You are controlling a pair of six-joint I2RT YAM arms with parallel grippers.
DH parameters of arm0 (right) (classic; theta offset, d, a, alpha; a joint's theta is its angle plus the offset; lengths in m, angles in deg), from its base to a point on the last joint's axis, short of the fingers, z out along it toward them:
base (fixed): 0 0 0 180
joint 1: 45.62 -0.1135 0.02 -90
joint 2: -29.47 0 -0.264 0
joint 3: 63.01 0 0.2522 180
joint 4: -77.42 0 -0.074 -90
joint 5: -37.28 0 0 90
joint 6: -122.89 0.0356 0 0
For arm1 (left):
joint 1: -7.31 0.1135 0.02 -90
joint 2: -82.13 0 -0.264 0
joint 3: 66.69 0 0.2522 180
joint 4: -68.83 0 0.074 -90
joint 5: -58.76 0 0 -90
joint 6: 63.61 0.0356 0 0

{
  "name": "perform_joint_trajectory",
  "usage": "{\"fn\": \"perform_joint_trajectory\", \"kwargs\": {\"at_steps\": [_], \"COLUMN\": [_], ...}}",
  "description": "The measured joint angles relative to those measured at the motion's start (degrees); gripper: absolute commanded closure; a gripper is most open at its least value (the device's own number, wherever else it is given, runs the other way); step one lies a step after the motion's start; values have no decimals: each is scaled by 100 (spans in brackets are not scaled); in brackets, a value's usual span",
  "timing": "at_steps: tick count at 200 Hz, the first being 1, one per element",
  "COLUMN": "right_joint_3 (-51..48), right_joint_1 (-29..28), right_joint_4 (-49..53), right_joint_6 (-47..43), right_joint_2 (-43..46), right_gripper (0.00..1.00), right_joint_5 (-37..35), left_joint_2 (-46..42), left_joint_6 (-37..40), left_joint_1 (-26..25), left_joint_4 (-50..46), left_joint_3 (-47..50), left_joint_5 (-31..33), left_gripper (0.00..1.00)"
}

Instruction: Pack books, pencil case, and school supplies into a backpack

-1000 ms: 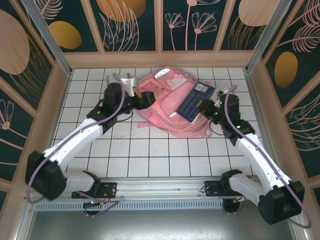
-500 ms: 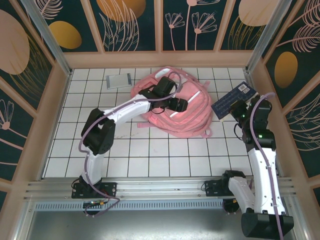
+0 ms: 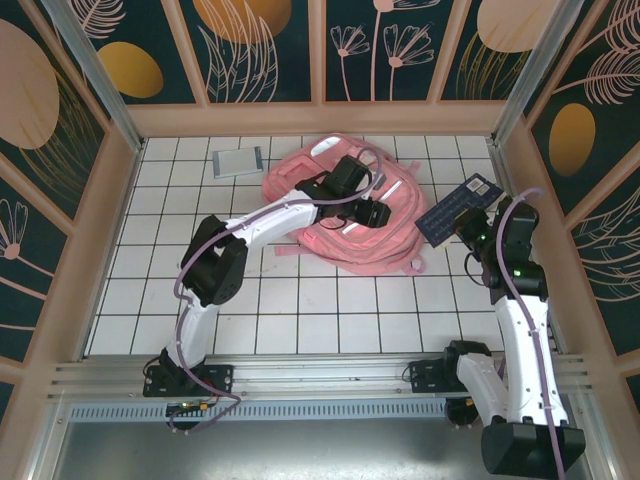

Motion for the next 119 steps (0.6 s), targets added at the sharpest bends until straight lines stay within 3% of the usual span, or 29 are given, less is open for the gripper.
{"fn": "perform_joint_trajectory", "kwargs": {"at_steps": [30,57,119], "right_joint_3": [-96,-229,-313], "right_joint_1": [50,92,179], "right_joint_4": [-66,-133,-81], "right_joint_6": [4,48,179], "right_joint_2": [0,0,160], "right_gripper": [100,100,100], "right_joint_5": [120,243,24], "left_joint_2": [94,299,295], "left_joint_6": [105,219,332], "left_joint_1": [0,4,7], "left_joint_4": [-22,-186,-238], "left_joint_3": [-79,-358,-444], "left_joint_5": [4,50,109], "left_gripper": [68,100,100]}}
